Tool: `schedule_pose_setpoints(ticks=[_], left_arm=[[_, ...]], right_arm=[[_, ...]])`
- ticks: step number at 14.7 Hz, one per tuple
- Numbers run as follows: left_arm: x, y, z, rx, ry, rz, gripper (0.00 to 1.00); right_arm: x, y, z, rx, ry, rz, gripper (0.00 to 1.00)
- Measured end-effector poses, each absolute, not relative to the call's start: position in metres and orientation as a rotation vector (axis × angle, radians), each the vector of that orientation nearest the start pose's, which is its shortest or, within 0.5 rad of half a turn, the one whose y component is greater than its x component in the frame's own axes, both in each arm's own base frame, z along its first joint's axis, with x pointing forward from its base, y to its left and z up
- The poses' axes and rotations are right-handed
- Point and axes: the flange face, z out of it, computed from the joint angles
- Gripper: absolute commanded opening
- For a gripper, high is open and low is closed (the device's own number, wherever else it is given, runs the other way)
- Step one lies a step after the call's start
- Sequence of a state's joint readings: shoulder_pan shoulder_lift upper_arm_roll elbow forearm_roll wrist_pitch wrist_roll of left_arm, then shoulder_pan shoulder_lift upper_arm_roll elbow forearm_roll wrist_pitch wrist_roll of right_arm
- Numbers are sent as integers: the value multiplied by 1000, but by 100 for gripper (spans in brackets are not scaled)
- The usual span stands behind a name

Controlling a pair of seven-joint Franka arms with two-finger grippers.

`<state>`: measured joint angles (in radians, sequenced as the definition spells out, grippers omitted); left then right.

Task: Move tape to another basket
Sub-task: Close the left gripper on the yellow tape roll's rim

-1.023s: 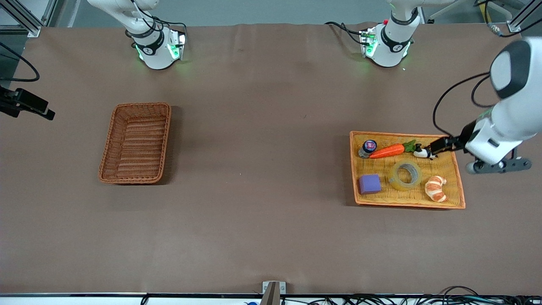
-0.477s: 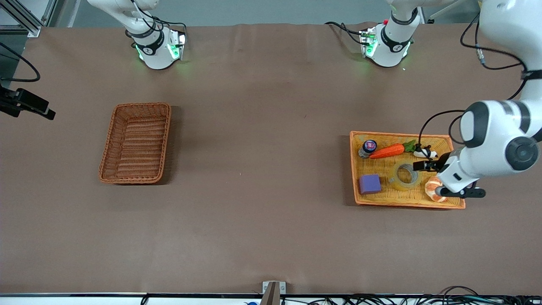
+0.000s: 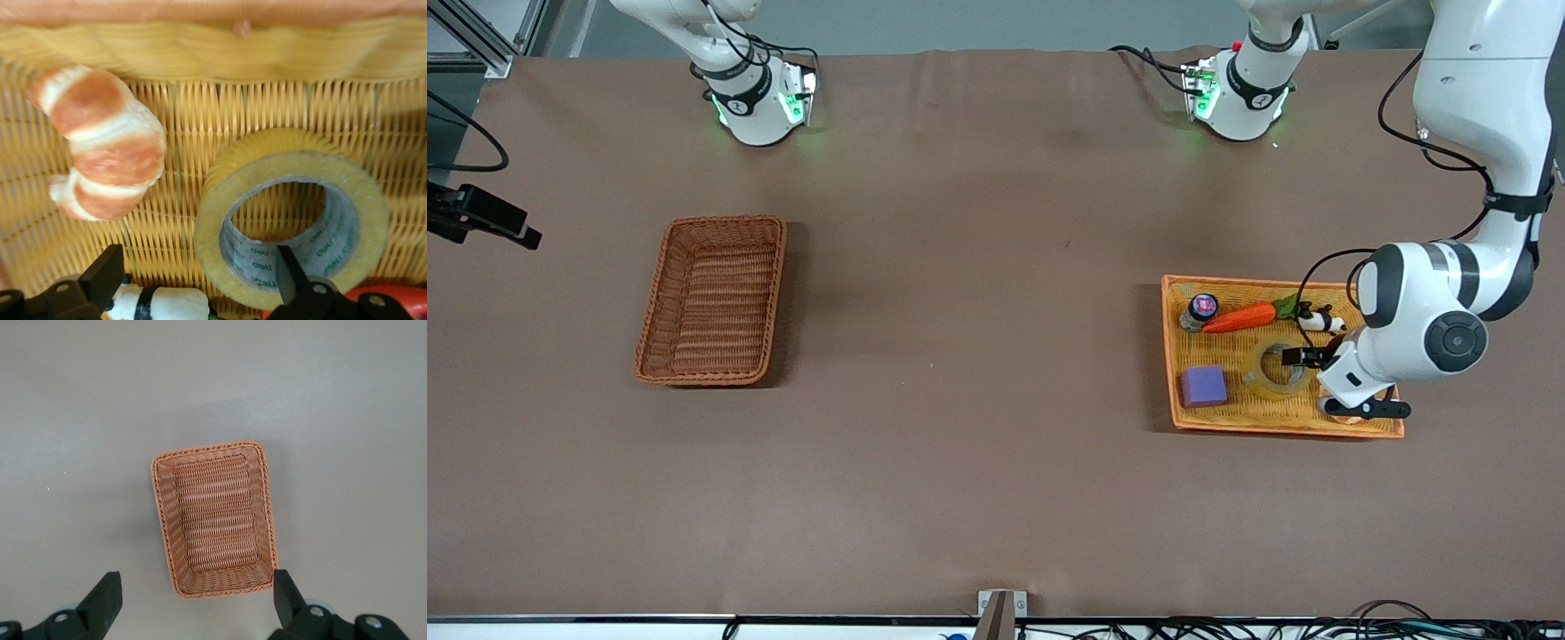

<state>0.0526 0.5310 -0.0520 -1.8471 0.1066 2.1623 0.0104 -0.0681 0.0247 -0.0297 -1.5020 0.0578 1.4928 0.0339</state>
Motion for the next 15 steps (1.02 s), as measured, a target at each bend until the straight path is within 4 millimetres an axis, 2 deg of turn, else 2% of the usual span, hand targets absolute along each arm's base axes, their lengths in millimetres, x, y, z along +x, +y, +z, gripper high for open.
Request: schedule_pose_setpoints(ticks=[3,6,8,10,12,13,15], left_arm=[[618,0,208,-3068,132,351,62],[616,0,199,-3067,132,373,39],[617,0,191,-3071,132,362,21],[618,1,188,-3073,130,349,12],[622,4,193,-3077,142,323,4],[626,7,200,-3079,151,302,1],[637,14,225,-3079,149,264,0]], right_arm=[[553,-44,637,-3077,189,48,100],[553,-44,637,-3077,188,49,100],[553,-44,637,-3077,188,49,100],[553,-44,637,-3078,188,47,100],[553,-44,637,-3078,188,46,100],[553,-44,637,-3078,188,46,100],[553,-44,637,-3078,188,47,100]])
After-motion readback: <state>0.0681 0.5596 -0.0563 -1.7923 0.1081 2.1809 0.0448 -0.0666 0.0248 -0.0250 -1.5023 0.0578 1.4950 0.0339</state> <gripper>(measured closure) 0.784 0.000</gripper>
